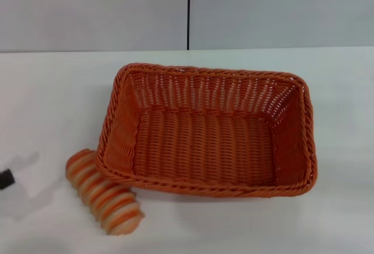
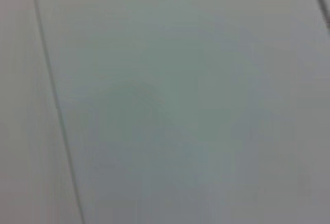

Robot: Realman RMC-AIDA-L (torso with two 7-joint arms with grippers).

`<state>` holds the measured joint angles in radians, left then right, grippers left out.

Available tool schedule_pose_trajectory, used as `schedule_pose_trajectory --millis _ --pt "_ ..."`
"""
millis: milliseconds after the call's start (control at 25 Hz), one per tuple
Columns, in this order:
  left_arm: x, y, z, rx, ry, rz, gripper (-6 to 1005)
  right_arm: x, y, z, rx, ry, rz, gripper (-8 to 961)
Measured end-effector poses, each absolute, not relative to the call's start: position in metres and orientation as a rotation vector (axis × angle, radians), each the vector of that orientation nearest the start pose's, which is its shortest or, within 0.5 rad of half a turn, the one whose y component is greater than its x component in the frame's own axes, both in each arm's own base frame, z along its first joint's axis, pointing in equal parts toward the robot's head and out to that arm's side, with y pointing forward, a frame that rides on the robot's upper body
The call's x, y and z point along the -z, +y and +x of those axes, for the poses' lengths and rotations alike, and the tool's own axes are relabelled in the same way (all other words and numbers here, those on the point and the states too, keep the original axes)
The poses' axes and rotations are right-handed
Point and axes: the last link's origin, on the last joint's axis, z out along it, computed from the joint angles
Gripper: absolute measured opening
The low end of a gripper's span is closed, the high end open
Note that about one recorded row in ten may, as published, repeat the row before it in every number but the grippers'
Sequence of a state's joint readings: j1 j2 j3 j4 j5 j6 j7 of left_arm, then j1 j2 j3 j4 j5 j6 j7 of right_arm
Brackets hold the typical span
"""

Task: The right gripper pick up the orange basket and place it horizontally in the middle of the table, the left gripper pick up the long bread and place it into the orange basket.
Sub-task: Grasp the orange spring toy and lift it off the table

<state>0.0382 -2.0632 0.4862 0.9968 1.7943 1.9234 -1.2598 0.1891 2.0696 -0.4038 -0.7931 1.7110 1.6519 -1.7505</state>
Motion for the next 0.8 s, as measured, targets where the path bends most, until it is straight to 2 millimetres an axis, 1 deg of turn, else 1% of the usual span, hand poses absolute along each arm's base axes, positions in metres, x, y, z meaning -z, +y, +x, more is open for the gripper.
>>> schedule_pose_trajectory --millis 120,160,320,520,720,760,800 --pt "-0.101 0.163 -0.35 0.699 -0.622 -2.415 786 -0.134 0.255 0.338 -1.162 0.655 -1.844 582" --pt "-0.097 0.168 -0.349 0.684 -0.615 -2.439 785 -0.134 0.254 0.34 -1.167 0.665 -1.836 582" --pt "-0.09 0.173 -0.351 0.642 -0.623 -2.461 783 -0.131 0.253 0.343 -1.155 0.672 -1.829 582" --pt "-0.074 0.176 -0.354 0.552 -0.646 -2.551 780 -0.126 0.255 0.346 -1.152 0.682 -1.826 582" --pt "-0.062 0.178 -0.359 0.5 -0.683 -2.59 754 -0.125 0.258 0.346 -1.151 0.68 -1.825 582" --pt "-0.058 0.18 -0.36 0.5 -0.691 -2.592 747 -0.125 0.258 0.346 -1.153 0.682 -1.824 582" --pt "-0.05 0.182 -0.361 0.502 -0.698 -2.602 741 -0.124 0.259 0.346 -1.156 0.685 -1.823 582"
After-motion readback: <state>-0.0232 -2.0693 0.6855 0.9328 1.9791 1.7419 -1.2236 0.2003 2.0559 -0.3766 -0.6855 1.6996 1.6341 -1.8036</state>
